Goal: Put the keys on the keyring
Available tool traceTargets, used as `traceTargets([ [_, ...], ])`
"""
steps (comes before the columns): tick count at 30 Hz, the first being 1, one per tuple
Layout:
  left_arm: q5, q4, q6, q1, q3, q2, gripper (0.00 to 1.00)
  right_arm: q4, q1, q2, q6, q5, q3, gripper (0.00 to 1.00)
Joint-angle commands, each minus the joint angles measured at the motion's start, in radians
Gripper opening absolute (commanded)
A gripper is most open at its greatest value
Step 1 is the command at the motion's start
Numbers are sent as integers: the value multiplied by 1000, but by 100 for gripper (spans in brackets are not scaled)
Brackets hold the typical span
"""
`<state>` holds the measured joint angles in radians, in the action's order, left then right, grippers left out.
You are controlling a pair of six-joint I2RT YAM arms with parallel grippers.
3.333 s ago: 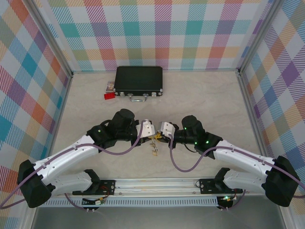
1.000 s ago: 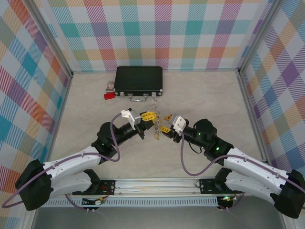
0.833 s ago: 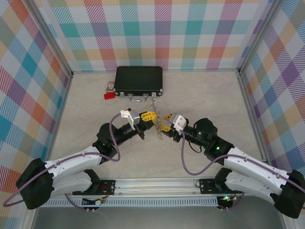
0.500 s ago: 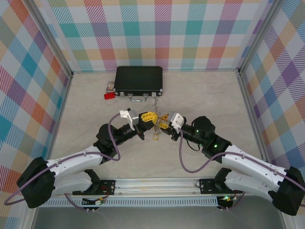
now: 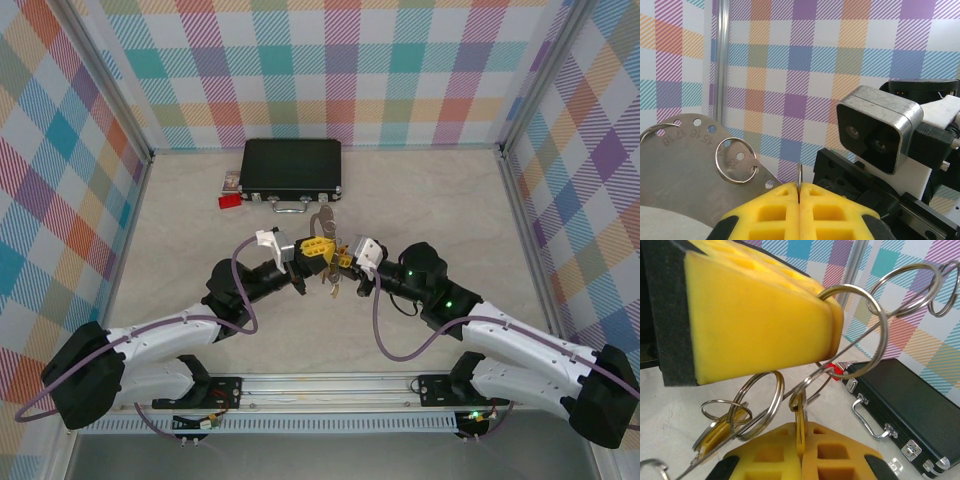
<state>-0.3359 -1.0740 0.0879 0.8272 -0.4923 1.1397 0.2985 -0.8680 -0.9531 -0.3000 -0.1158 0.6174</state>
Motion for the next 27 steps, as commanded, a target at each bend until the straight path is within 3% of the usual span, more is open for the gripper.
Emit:
traceTargets([
  [1,-20,-64,-1,10,-7,-7,0,32,-7,14,-7,-2,6,2],
  [10,-2,46,-60,9,9,-59,0,58,-5,97,-16,110,-35,0],
  [27,-53,165,-94,10,-19,-85,0,0,-4,68,-44,101,11,0],
])
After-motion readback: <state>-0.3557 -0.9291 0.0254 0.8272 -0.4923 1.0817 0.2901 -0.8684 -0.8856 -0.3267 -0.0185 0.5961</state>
